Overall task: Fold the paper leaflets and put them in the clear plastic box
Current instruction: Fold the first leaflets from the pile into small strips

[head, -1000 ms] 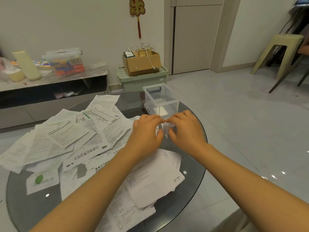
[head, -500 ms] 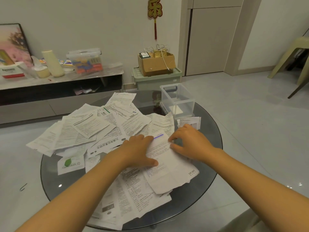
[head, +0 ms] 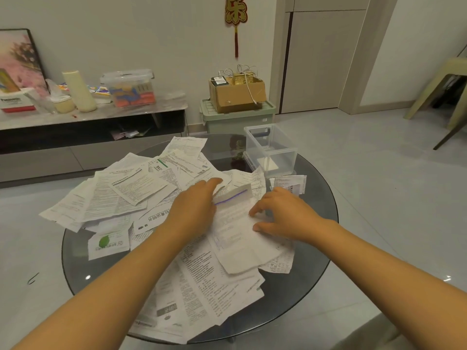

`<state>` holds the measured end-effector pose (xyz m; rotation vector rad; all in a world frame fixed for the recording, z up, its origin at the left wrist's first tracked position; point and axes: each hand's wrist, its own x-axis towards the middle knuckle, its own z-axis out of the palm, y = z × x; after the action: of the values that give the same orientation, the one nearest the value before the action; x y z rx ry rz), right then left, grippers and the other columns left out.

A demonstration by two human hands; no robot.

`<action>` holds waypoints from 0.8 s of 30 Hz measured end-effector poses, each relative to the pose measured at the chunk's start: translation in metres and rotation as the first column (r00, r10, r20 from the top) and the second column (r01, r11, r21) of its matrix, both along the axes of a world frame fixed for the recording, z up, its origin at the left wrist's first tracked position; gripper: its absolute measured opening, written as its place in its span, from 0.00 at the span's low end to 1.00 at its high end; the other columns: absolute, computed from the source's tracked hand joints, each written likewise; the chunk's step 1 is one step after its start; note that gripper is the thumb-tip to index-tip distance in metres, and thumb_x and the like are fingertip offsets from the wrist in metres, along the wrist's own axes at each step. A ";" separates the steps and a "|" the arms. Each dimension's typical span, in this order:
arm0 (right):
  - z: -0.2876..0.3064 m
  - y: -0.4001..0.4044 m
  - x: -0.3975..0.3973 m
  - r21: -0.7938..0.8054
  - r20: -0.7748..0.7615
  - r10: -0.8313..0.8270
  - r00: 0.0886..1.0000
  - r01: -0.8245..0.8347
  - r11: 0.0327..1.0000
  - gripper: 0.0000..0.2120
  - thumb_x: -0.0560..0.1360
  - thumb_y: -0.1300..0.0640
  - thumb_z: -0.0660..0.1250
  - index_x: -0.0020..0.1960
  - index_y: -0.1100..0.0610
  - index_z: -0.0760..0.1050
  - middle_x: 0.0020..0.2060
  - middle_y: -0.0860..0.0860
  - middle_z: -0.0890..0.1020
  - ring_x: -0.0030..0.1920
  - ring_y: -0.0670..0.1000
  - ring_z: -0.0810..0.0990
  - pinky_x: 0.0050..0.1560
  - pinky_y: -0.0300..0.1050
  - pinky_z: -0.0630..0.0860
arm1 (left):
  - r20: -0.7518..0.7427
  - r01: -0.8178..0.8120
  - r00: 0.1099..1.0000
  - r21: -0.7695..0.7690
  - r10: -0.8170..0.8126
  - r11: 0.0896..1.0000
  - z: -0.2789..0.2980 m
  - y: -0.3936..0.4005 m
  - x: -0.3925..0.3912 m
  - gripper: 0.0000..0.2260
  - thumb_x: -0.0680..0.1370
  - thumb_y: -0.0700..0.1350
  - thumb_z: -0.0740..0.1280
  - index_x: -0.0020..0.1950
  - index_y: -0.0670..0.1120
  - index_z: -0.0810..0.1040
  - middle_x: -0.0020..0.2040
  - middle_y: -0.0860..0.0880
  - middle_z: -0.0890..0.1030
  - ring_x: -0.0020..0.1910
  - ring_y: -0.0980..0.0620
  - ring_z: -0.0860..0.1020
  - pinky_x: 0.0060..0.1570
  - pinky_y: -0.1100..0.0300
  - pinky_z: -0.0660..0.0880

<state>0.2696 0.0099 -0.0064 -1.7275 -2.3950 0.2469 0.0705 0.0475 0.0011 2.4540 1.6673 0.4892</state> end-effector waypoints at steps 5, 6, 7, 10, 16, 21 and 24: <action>0.003 -0.008 -0.009 -0.017 -0.090 0.117 0.989 -0.119 0.993 0.18 0.71 0.42 0.69 0.59 0.44 0.77 0.56 0.42 0.76 0.56 0.45 0.64 0.58 0.40 0.66 | 0.058 -0.062 0.997 0.076 0.058 0.995 0.004 -0.005 0.003 0.29 0.78 0.46 0.63 0.76 0.51 0.55 0.66 0.47 0.67 0.64 0.48 0.67 0.60 0.55 0.67; 0.002 -0.009 -0.009 -0.049 -0.097 0.137 0.986 -0.142 0.989 0.18 0.70 0.41 0.69 0.59 0.44 0.77 0.56 0.42 0.76 0.57 0.45 0.64 0.59 0.39 0.65 | 0.037 -0.041 0.999 0.048 0.039 0.998 0.005 -0.009 0.005 0.28 0.78 0.48 0.64 0.75 0.52 0.57 0.67 0.48 0.65 0.66 0.48 0.64 0.63 0.55 0.64; 0.001 -0.011 -0.009 -0.082 -0.096 0.158 0.983 -0.166 0.983 0.19 0.70 0.41 0.70 0.59 0.44 0.77 0.57 0.42 0.76 0.58 0.45 0.64 0.60 0.39 0.65 | 0.010 -0.016 1.000 0.006 0.016 1.000 0.006 -0.013 0.006 0.27 0.77 0.50 0.65 0.74 0.53 0.59 0.68 0.48 0.63 0.67 0.48 0.62 0.66 0.55 0.60; -0.002 -0.014 -0.005 -0.163 -0.075 0.196 0.978 -0.206 0.965 0.22 0.69 0.40 0.71 0.62 0.43 0.76 0.61 0.41 0.74 0.62 0.46 0.63 0.65 0.40 0.60 | -0.113 0.059 0.991 -0.083 -0.068 0.995 0.007 -0.024 0.008 0.24 0.77 0.54 0.65 0.71 0.55 0.63 0.72 0.51 0.59 0.72 0.51 0.55 0.72 0.52 0.45; -0.002 -0.018 0.003 -0.272 -0.061 0.212 0.975 -0.221 0.937 0.31 0.66 0.38 0.72 0.67 0.40 0.69 0.70 0.41 0.66 0.70 0.47 0.58 0.72 0.46 0.55 | -0.112 0.266 0.940 -0.350 -0.322 0.898 0.009 -0.041 0.003 0.22 0.76 0.59 0.64 0.69 0.56 0.68 0.70 0.56 0.68 0.69 0.57 0.65 0.71 0.56 0.58; -0.001 -0.021 0.008 -0.262 -0.158 0.201 0.967 -0.237 0.935 0.20 0.69 0.41 0.71 0.60 0.38 0.75 0.69 0.40 0.68 0.67 0.40 0.61 0.65 0.37 0.59 | -0.046 0.315 0.918 -0.515 -0.393 0.797 0.003 -0.047 -0.003 0.34 0.70 0.69 0.64 0.73 0.58 0.61 0.72 0.59 0.64 0.70 0.58 0.64 0.68 0.54 0.64; 0.004 -0.022 0.006 -0.250 -0.221 0.146 0.964 -0.200 0.947 0.11 0.73 0.46 0.69 0.54 0.42 0.80 0.62 0.42 0.77 0.62 0.39 0.72 0.61 0.34 0.66 | -0.039 0.303 0.928 -0.497 -0.370 0.813 0.007 -0.047 -0.004 0.30 0.70 0.66 0.66 0.69 0.56 0.67 0.66 0.59 0.70 0.64 0.59 0.70 0.63 0.60 0.68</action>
<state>0.2760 -0.0120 -0.0027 -1.5027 -2.4538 0.7680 0.0661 0.0008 0.0085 2.3464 1.1555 -0.1354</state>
